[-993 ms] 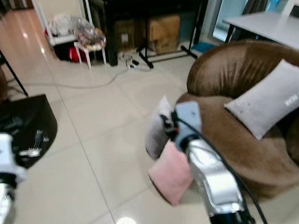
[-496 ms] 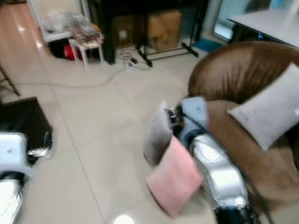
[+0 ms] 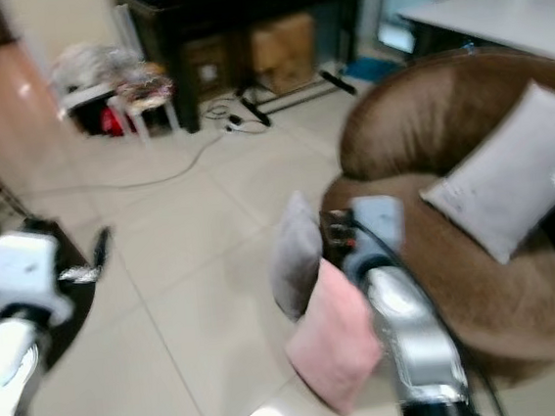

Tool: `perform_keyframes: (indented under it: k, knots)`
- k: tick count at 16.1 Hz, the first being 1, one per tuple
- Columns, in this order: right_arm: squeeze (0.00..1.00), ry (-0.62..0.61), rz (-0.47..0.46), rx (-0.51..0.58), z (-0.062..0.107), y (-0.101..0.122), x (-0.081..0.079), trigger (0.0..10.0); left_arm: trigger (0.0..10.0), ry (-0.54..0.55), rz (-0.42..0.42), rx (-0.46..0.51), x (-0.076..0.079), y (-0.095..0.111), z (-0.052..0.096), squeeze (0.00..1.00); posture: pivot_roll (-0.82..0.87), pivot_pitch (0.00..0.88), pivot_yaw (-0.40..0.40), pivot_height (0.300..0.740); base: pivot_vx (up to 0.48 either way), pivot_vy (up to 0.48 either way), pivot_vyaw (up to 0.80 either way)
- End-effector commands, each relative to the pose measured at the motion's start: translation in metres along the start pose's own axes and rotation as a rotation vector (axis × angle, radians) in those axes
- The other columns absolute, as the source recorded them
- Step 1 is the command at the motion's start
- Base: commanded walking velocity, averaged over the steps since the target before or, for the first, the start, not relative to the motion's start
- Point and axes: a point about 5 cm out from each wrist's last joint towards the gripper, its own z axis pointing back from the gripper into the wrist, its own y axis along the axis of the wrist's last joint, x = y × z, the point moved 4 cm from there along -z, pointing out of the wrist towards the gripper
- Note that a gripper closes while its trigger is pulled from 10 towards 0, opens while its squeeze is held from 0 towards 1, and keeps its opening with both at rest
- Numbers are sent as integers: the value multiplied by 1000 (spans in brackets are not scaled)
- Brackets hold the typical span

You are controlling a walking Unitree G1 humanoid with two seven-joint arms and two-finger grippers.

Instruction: Move the pillow to the sofa from floor

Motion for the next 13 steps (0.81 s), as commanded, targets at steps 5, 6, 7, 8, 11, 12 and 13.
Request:
perform_keyframes:
  k: [5,6,7,8,11,12,13]
  knots:
    - [0,6,-1,38,3,8,-9,10000,10000,-6,-7,-17,-5,-2,0,0,-66,0,70,740,319,0,0]
    - [0,8,6,40,2,9,-8,10000,10000,-1,-3,-18,-5,-2,1,0,-61,0,64,740,319,0,0]
    - [0,14,9,44,0,10,-9,10000,10000,2,0,-19,-5,-2,1,0,-61,0,64,740,315,0,0]
    - [0,25,12,51,-2,13,-11,10000,10000,5,1,-20,-5,-3,1,0,-59,0,61,740,315,0,0]
    - [0,35,19,48,-4,14,-14,10000,10000,12,4,-22,-5,-3,2,0,-52,0,53,740,311,0,0]
    - [0,37,20,46,-4,13,-14,10000,10000,13,4,-22,-5,-3,2,0,-52,0,51,740,315,0,0]
    - [0,44,20,43,-4,13,-15,10000,10000,14,5,-22,-5,-4,2,0,-52,0,48,740,315,0,0]
